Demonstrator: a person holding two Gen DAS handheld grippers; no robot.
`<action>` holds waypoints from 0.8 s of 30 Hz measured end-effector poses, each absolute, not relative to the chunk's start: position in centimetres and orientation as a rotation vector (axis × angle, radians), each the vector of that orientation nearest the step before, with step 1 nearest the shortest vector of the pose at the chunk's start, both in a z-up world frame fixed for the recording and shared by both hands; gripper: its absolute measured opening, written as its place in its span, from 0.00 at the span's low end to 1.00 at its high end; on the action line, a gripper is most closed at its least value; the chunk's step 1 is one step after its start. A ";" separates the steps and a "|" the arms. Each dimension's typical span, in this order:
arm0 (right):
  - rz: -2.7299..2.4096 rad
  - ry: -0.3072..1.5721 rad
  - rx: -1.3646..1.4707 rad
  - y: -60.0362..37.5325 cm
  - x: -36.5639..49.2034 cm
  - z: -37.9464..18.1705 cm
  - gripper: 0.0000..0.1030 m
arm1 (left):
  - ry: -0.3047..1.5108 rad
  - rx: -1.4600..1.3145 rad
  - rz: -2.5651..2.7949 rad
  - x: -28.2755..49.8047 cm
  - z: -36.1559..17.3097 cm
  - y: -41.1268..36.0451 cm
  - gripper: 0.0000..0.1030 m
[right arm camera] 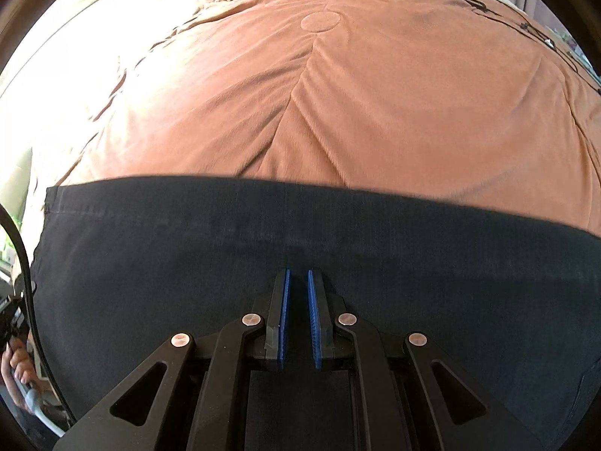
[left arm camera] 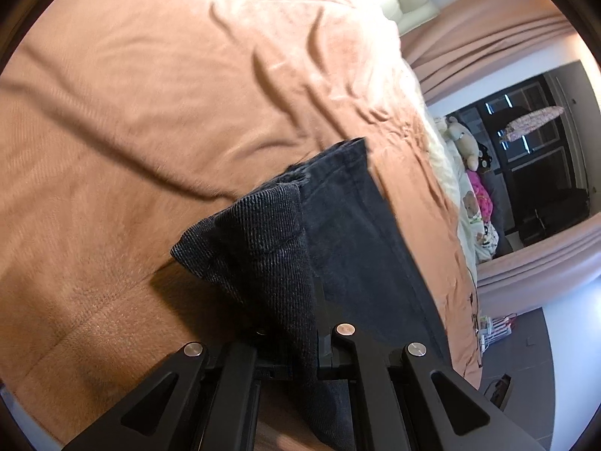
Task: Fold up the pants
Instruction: 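Lift the hem with the left tool while the right tool lifts the pant leg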
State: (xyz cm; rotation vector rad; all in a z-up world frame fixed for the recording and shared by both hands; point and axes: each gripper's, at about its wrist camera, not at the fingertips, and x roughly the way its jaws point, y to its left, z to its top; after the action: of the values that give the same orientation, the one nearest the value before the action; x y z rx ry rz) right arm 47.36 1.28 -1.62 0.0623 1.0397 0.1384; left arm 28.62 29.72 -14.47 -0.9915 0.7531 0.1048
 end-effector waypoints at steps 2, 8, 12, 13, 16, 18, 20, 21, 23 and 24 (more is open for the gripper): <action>0.158 1.048 0.079 1.2 46.2 -2.2 0.07 | 0.732 -0.980 0.093 28.6 -13.1 29.5 0.04; 0.217 1.062 0.104 0.6 42.6 -3.6 0.07 | 0.677 -0.913 0.036 29.5 -7.6 27.5 0.04; 0.257 1.077 0.111 0.9 40.2 -5.1 0.07 | 0.650 -0.861 -0.006 30.4 -4.1 25.6 0.04; 0.268 1.078 0.120 0.9 39.6 -5.6 0.07 | 0.643 -0.847 -0.020 30.6 -3.1 25.0 0.04; 0.296 1.080 0.138 0.7 37.6 -6.2 0.07 | 0.629 -0.800 -0.056 31.4 -0.3 23.2 0.04; 0.315 1.078 0.147 0.8 36.5 -6.9 0.07 | 0.620 -0.775 -0.079 31.9 1.4 22.0 0.04; 0.333 1.078 0.165 0.8 35.6 -7.8 0.07 | 0.608 -0.741 -0.110 32.5 3.5 20.5 0.04; 0.336 1.072 0.162 0.8 35.2 -8.0 0.07 | 0.603 -0.730 -0.120 32.6 4.1 20.1 0.04; 0.347 1.068 0.168 1.2 34.6 -8.6 0.07 | 0.592 -0.704 -0.146 33.1 5.8 18.6 0.04; 0.354 1.068 0.177 1.4 34.4 -9.1 0.07 | 0.586 -0.686 -0.163 33.3 6.9 17.6 0.04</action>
State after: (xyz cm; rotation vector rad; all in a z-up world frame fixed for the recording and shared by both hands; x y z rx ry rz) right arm 34.37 1.35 -9.05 0.1773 1.0676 0.3536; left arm 33.33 17.62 6.90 -0.6862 0.5856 -0.1625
